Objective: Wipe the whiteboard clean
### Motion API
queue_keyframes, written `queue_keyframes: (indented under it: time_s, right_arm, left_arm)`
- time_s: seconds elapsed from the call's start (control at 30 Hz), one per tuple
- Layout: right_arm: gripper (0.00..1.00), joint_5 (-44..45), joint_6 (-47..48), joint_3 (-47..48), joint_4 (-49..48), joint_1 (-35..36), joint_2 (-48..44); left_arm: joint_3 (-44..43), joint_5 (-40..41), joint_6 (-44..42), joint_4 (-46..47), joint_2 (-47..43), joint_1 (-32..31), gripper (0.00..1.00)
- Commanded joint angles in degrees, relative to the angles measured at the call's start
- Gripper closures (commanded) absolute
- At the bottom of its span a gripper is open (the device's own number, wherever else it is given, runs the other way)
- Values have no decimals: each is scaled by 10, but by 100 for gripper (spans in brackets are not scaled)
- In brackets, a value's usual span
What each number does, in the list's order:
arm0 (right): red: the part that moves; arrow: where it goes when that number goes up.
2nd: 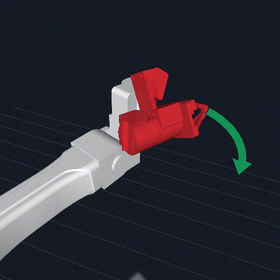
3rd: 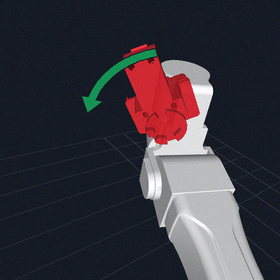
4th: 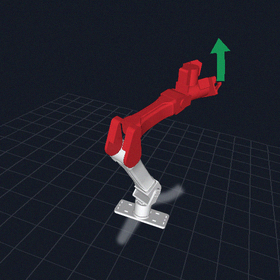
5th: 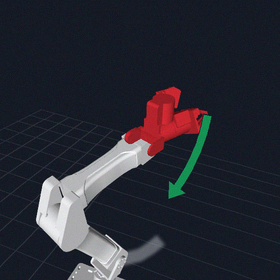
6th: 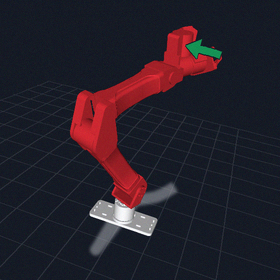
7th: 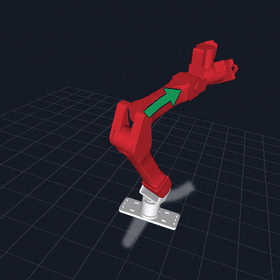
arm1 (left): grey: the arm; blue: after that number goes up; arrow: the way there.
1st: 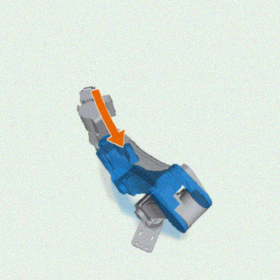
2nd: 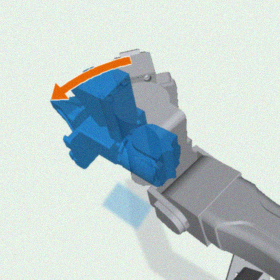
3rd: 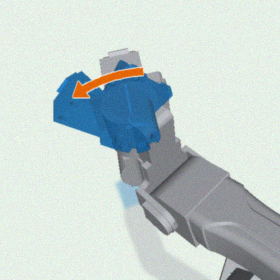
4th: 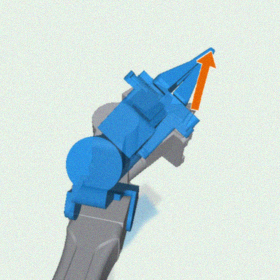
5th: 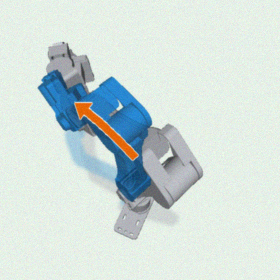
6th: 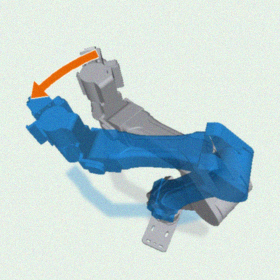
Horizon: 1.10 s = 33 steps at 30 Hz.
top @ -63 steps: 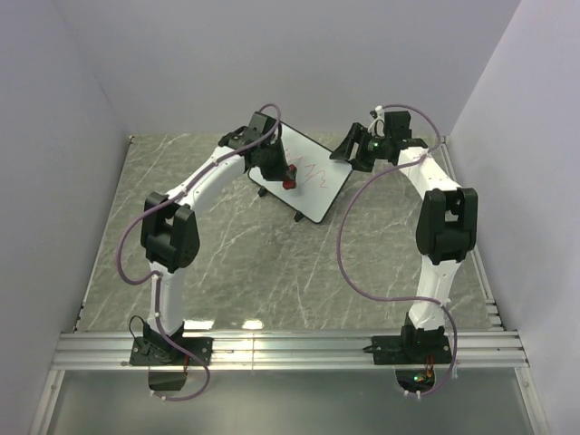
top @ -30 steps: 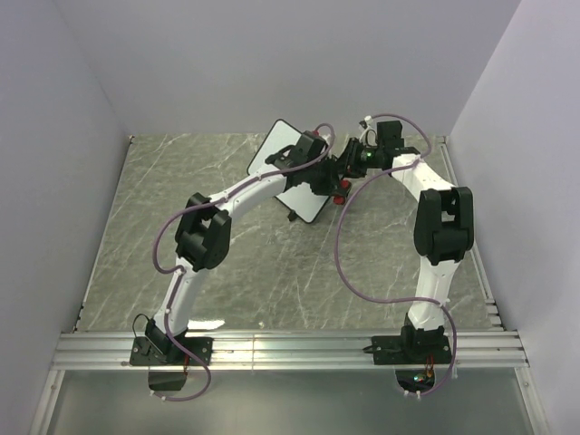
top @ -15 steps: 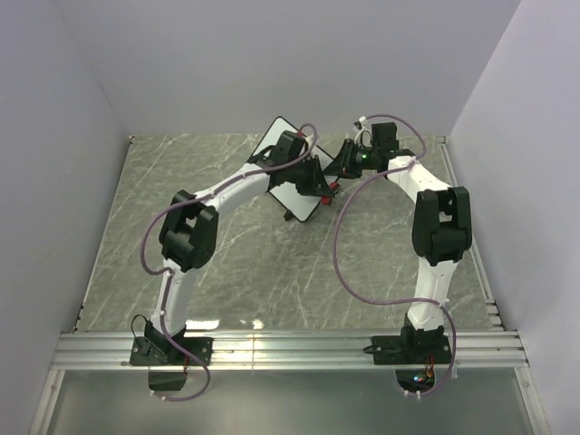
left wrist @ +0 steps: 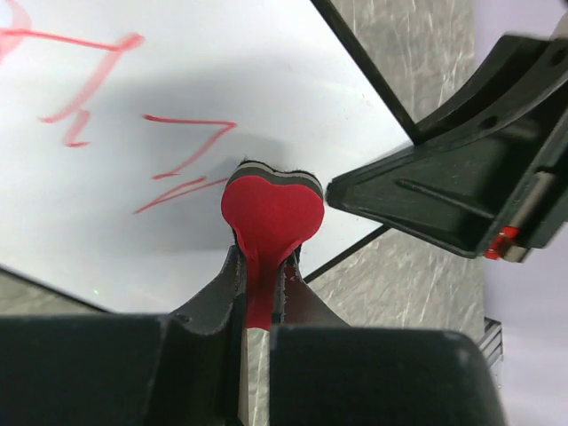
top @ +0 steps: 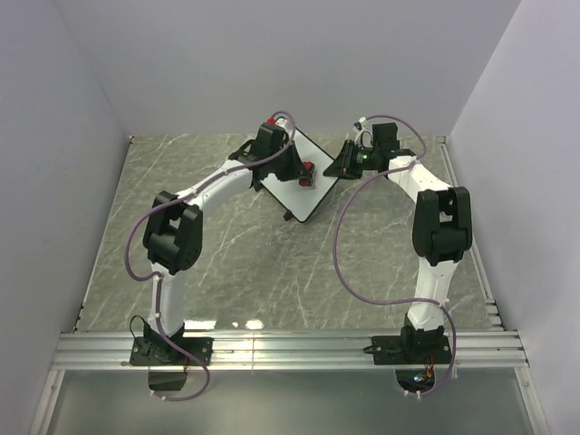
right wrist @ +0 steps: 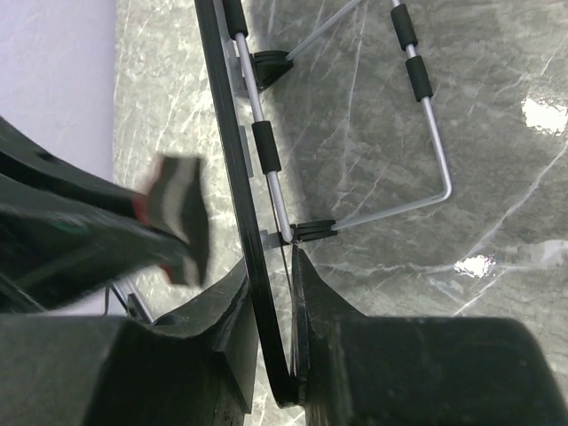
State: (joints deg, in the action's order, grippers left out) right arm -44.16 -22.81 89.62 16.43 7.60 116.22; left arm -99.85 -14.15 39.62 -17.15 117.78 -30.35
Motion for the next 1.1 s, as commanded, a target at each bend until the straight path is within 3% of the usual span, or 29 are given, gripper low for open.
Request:
queue_keyframes:
  time_s: [0.0,0.5,0.9,1.07]
  right_arm:
    - [100,41,3,-23,88,-6,1]
    - [100,14,-8,-59,71,-4,-4]
    - [100,6,-6,-53,77,-4,0]
    - [100,6,-5,-51,80,-5,1]
  left_arm:
    - [1,14,-13,43,18,-30,100]
    - [-41,63,-23,35,107,-45,100]
    - [4,166,-30,-8,119,50,100]
    - [-24,149,-50,-15,129,54,100]
